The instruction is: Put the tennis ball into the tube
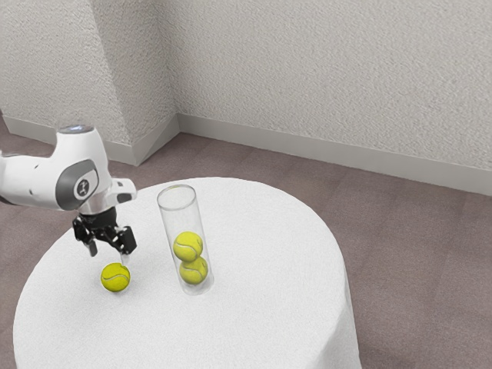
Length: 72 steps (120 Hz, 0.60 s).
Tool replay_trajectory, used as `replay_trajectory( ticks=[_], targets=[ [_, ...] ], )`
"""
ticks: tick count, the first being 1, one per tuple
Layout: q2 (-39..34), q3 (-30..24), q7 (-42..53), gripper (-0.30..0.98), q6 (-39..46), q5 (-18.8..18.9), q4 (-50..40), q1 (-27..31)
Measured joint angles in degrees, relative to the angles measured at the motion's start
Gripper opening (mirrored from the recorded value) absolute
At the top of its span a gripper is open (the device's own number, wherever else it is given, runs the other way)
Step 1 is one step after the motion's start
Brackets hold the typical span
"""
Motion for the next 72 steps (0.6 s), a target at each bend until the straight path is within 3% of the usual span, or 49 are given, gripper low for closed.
replay_trajectory(
  ticks=[44, 72],
  targets=[
    [2.72, -0.09, -1.75, 0.69, 5.29, -1.32, -2.38, 0.27],
    [4.57, -0.76, -2.37, 0.69, 6.78, -4.57, -2.78, 0.26]
  ],
)
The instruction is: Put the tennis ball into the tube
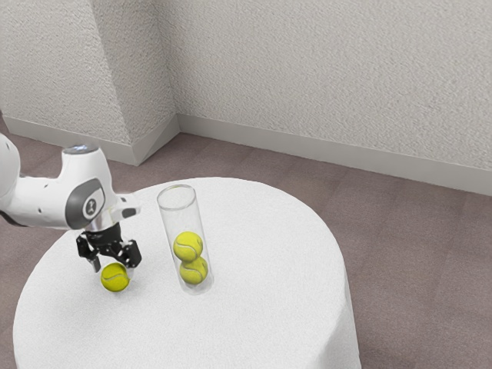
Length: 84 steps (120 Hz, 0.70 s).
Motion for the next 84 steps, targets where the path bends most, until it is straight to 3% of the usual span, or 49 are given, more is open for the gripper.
replay_trajectory(
  ticks=[32, 58, 84],
  targets=[
    [0.16, -0.05, -0.17, 0.68, 1.77, -3.94, -2.44, -0.06],
    [0.23, -0.36, 0.15, 0.48, 2.97, -4.09, -2.11, -0.05],
    [-0.37, -0.25, 0.47, 0.41, 3.36, -3.91, -1.99, -0.03]
  ],
)
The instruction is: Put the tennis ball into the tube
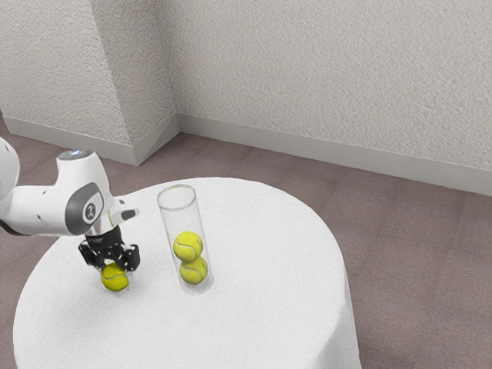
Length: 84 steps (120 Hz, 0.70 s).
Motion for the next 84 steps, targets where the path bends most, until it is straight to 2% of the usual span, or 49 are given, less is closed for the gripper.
replay_trajectory(
  ticks=[16, 28, 54, 84],
  targets=[
    [-0.63, 0.05, 0.05, 0.40, 0.05, 0.19, 0.01, -0.02],
    [-3.31, -0.03, -0.21, 0.39, -0.77, 1.97, 0.52, -0.05],
    [-12.60, -0.64, -3.14, 0.37, -6.43, 13.67, 3.26, -0.49],
    [-14.26, -4.17, -7.09, 0.35, -17.13, 23.74, 15.19, -0.59]
  ],
)
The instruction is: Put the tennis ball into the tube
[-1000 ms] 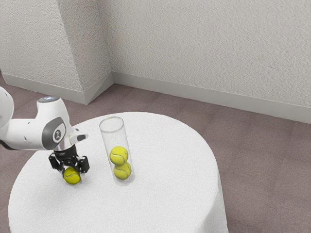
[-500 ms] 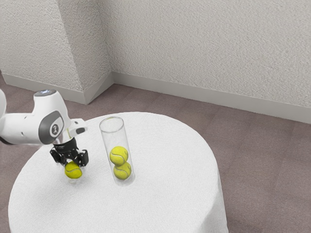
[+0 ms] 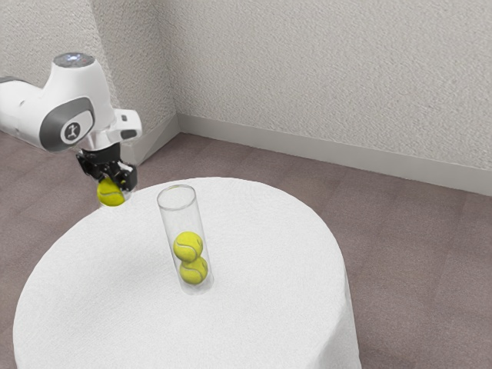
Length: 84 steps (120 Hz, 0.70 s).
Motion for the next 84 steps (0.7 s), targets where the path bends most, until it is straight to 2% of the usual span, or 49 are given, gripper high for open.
replay_trajectory(
  ticks=[41, 64, 84],
  targets=[
    [0.95, -2.36, -3.21, 0.34, -8.13, 5.97, 9.92, -0.10],
    [5.57, -1.93, -2.98, 0.34, -8.89, 6.54, 15.16, -0.20],
    [7.43, -4.47, -2.42, 0.33, -8.02, 6.57, 16.30, 1.34]
  ],
)
